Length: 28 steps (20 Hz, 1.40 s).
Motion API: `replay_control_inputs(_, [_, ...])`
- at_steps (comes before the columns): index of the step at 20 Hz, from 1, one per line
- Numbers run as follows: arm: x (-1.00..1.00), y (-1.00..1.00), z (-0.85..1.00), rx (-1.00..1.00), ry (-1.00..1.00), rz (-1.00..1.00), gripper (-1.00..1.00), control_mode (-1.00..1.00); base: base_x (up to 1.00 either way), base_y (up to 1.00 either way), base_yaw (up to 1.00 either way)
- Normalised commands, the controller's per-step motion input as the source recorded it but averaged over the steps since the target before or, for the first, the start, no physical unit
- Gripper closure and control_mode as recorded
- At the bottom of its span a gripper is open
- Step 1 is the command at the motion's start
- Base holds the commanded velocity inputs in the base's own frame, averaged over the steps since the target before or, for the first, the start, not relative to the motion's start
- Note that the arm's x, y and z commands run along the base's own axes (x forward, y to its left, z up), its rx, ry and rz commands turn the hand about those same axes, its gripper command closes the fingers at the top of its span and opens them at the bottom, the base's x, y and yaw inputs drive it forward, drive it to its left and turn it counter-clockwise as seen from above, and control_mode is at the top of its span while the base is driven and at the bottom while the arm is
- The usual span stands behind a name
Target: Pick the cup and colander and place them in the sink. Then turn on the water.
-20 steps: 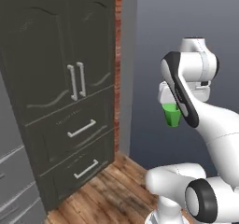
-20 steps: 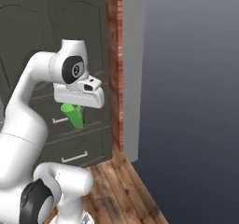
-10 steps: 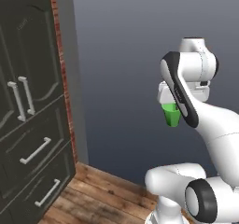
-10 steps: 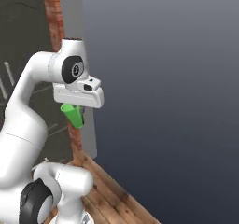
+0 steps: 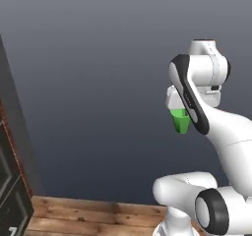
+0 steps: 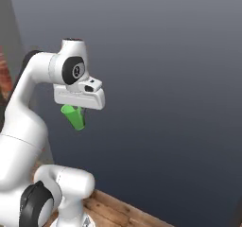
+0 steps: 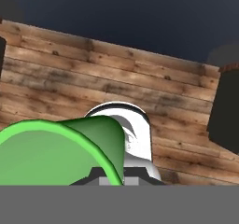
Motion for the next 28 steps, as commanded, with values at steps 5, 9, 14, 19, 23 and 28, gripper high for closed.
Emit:
replay_control_inputs(5, [0.0, 0.0, 0.0, 0.0, 0.0, 0.0, 1.0, 1.0, 0.0, -0.37, -0.61])
replay_control_inputs(9, [0.0, 0.0, 0.0, 0.0, 0.0, 0.0, 1.0, 1.0, -0.01, -0.39, -0.61])
replay_control_inputs(14, [0.0, 0.0, 0.0, 0.0, 0.0, 0.0, 1.0, 1.0, -0.13, -0.36, -0.57])
replay_control_inputs(19, [0.0, 0.0, 0.0, 0.0, 0.0, 0.0, 1.0, 1.0, -0.14, -0.33, -0.58])
replay_control_inputs(23, [0.0, 0.0, 0.0, 0.0, 0.0, 0.0, 1.0, 1.0, -0.1, -0.4, -0.6])
replay_control_inputs(28, [0.0, 0.0, 0.0, 0.0, 0.0, 0.0, 1.0, 1.0, -0.02, -0.43, -0.63])
